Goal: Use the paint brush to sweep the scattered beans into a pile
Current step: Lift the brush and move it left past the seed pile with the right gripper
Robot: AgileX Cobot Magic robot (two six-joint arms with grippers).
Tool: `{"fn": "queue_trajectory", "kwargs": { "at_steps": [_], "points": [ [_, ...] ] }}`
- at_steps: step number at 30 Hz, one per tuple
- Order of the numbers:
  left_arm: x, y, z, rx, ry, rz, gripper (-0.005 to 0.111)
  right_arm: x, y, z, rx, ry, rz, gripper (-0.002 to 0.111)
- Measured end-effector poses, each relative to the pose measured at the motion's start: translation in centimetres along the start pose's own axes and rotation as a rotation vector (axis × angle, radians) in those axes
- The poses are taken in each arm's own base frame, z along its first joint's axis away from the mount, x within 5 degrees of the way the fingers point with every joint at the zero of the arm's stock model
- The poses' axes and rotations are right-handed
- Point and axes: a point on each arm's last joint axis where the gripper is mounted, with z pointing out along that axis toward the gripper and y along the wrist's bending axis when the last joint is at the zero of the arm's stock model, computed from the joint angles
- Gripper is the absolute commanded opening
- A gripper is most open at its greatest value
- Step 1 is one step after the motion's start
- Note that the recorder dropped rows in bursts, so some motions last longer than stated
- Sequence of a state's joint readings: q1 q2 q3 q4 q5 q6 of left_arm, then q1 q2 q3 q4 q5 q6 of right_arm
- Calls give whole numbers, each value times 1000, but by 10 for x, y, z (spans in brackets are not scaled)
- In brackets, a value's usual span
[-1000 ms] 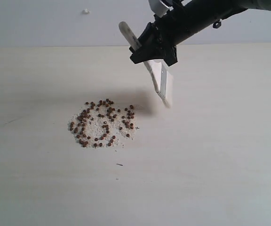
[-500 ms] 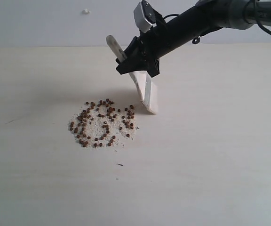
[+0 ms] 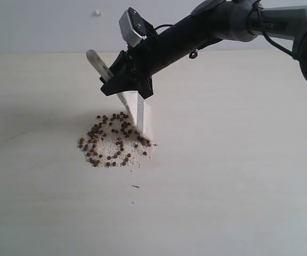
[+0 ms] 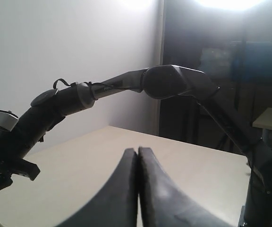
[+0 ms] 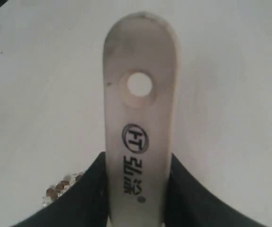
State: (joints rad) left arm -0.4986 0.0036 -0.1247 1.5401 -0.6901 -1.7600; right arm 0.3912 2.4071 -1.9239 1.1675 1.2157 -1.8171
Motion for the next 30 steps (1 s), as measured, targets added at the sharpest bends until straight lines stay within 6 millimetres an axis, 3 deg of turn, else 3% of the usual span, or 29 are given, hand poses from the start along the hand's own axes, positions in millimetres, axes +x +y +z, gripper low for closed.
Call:
{"fn": "queue_trajectory", "kwargs": {
  "at_steps": [7, 16, 21, 25, 30],
  "points": [
    [0, 0, 0, 0, 0, 0, 0, -7, 0, 2, -1, -8, 31, 0],
    [0, 0, 0, 0, 0, 0, 0, -54, 8, -40, 74, 9, 13, 0],
    [0, 0, 0, 0, 0, 0, 0, -70, 7, -49, 102, -134, -2, 0],
    [0, 0, 0, 0, 0, 0, 0, -68, 3, -45, 126, -307, 8, 0],
    [0, 0, 0, 0, 0, 0, 0, -46, 0, -27, 153, -415, 28, 0]
  ]
}}
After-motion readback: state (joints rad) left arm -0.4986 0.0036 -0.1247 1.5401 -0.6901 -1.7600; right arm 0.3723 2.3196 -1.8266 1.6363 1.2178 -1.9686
